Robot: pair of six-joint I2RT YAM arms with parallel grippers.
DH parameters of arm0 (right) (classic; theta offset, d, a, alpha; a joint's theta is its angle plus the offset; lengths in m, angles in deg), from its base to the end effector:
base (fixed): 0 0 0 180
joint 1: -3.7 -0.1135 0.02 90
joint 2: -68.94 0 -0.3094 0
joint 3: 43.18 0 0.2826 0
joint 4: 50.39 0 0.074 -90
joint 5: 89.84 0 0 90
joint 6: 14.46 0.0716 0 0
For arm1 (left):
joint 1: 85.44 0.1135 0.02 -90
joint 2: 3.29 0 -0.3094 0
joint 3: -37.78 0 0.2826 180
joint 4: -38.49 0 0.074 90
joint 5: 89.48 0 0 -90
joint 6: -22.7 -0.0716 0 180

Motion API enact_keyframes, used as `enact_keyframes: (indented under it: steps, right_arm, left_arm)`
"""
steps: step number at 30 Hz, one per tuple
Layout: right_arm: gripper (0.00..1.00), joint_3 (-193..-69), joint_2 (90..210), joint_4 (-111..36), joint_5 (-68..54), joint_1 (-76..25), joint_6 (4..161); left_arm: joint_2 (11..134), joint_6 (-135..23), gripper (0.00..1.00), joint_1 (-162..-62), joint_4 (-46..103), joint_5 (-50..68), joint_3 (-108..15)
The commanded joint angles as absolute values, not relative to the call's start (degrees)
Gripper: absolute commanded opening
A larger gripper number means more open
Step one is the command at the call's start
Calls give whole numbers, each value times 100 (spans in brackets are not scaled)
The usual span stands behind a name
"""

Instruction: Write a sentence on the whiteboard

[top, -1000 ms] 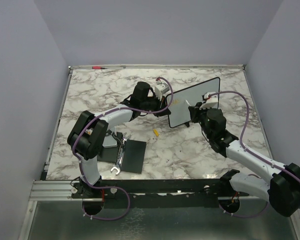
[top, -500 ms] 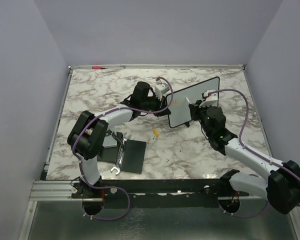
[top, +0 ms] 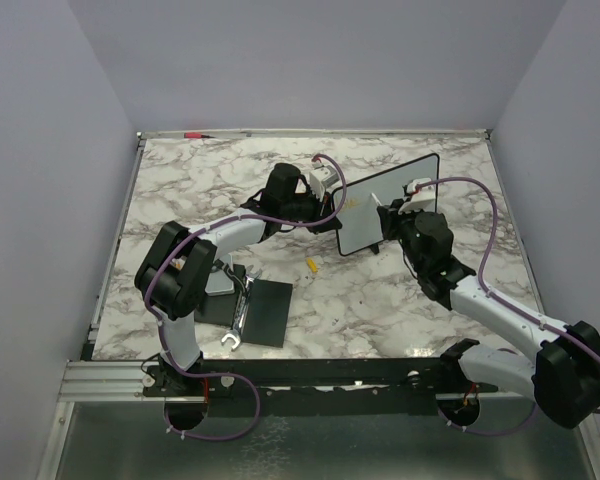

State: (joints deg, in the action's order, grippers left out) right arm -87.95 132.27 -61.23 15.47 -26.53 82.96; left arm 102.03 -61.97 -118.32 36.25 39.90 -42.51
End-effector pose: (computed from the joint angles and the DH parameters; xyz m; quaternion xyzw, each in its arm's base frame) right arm 0.2608 0.1301 0.2808 -0.0617 0.7490 0.1154 0.6495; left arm 0.3724 -0.2948 0.2331 0.3618 0.7391 -0.4322 0.3689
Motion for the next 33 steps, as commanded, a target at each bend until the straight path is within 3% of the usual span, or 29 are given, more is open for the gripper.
enact_keyframes:
  steps: [1, 33]
  right_arm:
    - [1, -8810, 13310, -6156, 1175, -2622, 8276]
    - [1, -8743, 13272, -5887, 1802, -2625, 8496]
  left_arm:
    - [10244, -6396, 0, -11908, 3404, 4034, -4339]
    - [10271, -6401, 0, -11908, 3405, 4060, -4347]
